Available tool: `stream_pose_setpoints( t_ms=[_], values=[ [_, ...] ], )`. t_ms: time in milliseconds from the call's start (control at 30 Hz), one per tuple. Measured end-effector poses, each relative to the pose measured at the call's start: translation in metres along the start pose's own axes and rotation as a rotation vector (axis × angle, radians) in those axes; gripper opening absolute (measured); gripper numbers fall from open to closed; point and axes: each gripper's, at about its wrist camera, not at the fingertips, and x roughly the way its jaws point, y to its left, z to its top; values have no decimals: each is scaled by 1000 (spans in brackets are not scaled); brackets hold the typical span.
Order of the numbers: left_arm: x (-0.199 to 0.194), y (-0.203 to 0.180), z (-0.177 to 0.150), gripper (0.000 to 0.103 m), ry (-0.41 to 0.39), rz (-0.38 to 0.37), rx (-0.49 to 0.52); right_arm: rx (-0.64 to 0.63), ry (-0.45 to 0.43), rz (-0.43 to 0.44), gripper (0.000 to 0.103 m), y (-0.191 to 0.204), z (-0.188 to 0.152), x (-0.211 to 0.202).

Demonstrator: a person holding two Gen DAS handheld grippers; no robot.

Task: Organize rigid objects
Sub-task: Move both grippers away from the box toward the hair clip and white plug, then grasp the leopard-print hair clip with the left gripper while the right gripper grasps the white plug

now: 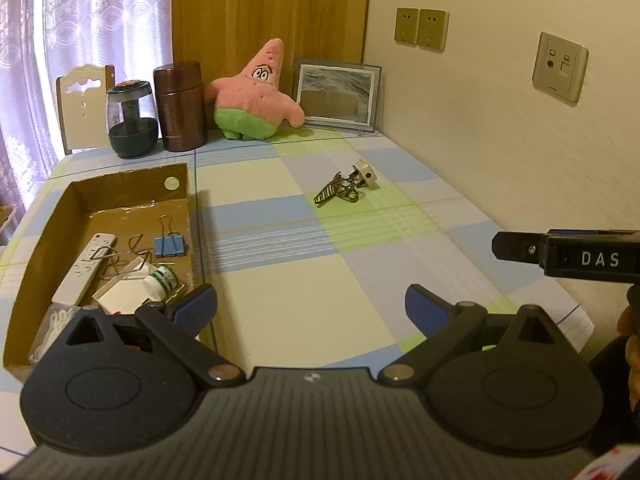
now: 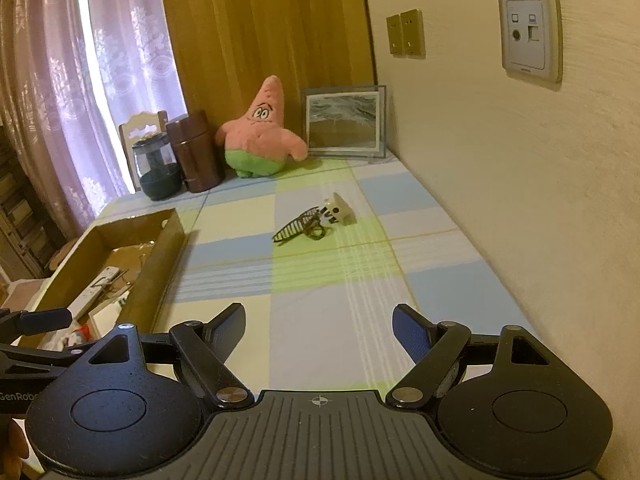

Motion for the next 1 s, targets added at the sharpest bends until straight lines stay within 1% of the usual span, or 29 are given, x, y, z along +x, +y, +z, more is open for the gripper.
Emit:
stream_pose_setpoints(
  t_ms=[300,533,1000],
  values=[
    [30,-3,14,99,14,-8,11,-6,3,-10,78,-15,18,26],
    [59,-4,30,99,21,-23,34,-28,-8,2,78,-24,36,51],
    [144,1,72,98,20,-37,76,-49,-7,16,78,-49,62,129]
  ],
)
